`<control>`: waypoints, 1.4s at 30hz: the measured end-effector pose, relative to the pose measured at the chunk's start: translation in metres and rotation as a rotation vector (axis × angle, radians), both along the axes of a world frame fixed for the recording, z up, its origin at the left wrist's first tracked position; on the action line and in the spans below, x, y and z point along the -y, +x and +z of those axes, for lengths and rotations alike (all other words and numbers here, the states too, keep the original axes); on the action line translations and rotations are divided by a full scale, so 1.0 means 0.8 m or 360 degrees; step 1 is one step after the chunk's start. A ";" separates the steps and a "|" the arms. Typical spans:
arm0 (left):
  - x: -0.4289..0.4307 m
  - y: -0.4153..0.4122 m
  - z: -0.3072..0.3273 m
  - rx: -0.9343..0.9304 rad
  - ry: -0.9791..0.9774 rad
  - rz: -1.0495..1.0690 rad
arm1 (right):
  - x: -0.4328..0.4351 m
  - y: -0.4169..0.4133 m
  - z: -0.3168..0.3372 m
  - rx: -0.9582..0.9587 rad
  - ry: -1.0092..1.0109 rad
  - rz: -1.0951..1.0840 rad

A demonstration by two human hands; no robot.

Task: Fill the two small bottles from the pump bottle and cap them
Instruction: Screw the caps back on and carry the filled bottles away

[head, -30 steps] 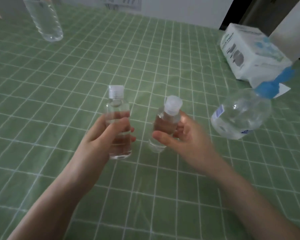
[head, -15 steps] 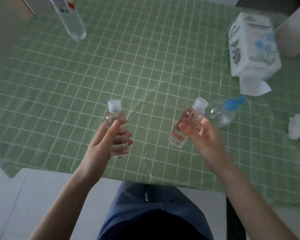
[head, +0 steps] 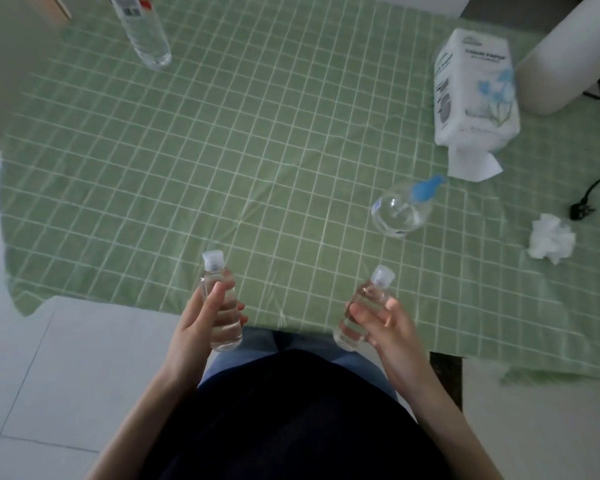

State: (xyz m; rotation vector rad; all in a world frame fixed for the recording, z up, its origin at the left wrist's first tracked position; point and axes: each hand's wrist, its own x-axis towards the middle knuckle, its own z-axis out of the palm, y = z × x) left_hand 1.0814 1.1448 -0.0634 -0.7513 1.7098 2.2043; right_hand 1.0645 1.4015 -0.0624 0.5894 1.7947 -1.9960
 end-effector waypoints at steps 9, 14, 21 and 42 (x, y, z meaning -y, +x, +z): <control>0.012 0.049 0.001 -0.0031 -0.0040 0.0359 | 0.031 -0.008 0.002 0.0031 -0.0053 0.0377; 0.027 0.062 0.001 -0.0035 -0.0031 0.0576 | 0.063 -0.018 0.010 -0.0012 -0.0019 0.0558; 0.080 0.072 0.001 -0.0027 -0.0014 0.0725 | 0.128 -0.040 0.015 -0.0023 0.0058 0.0705; 0.458 0.220 0.002 0.0075 -0.0131 0.1263 | 0.585 0.013 0.022 -0.0050 -0.0121 0.1351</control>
